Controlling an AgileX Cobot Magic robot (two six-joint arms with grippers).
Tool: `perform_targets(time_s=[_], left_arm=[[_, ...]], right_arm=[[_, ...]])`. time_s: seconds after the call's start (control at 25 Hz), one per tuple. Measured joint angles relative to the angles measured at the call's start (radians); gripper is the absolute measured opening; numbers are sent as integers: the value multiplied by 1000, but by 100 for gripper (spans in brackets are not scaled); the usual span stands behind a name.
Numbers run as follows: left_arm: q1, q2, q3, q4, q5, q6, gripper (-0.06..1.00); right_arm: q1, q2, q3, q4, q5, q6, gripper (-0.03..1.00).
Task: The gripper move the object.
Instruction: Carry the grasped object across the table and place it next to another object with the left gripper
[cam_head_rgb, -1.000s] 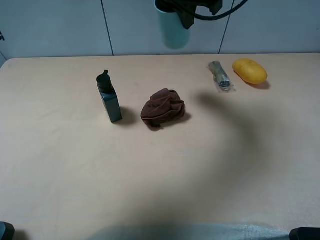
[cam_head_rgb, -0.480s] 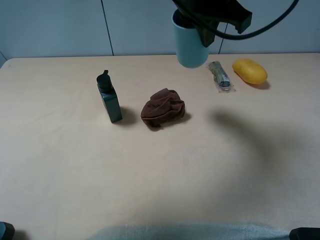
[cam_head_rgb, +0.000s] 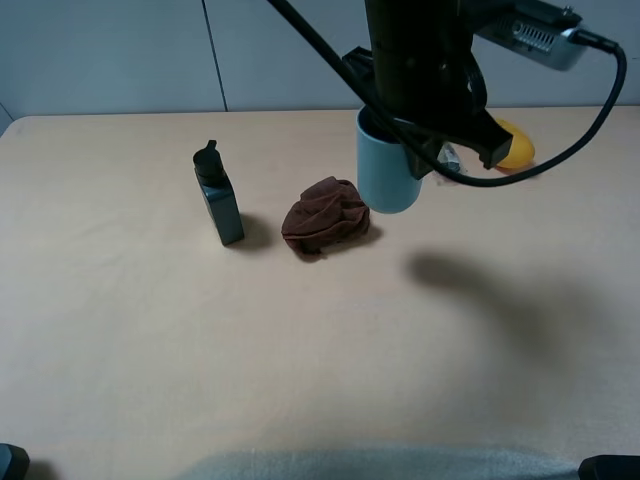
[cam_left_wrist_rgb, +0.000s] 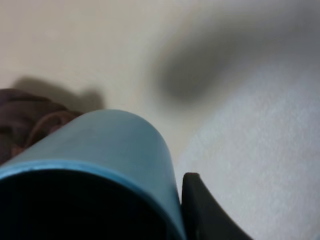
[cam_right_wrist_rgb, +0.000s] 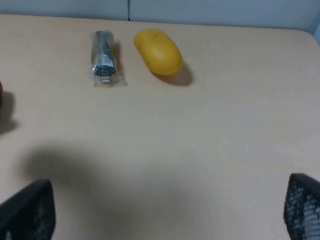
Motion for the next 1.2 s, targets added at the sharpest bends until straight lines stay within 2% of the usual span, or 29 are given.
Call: perform_targets(time_s=[0.4, 1.2], left_arm=[[-3, 0, 177, -72, -122, -7, 7], [-3, 0, 373, -75, -359, -7, 7]], right_arm=[[0, 0, 0, 0, 0, 0, 69], [0, 0, 0, 0, 0, 0, 69]])
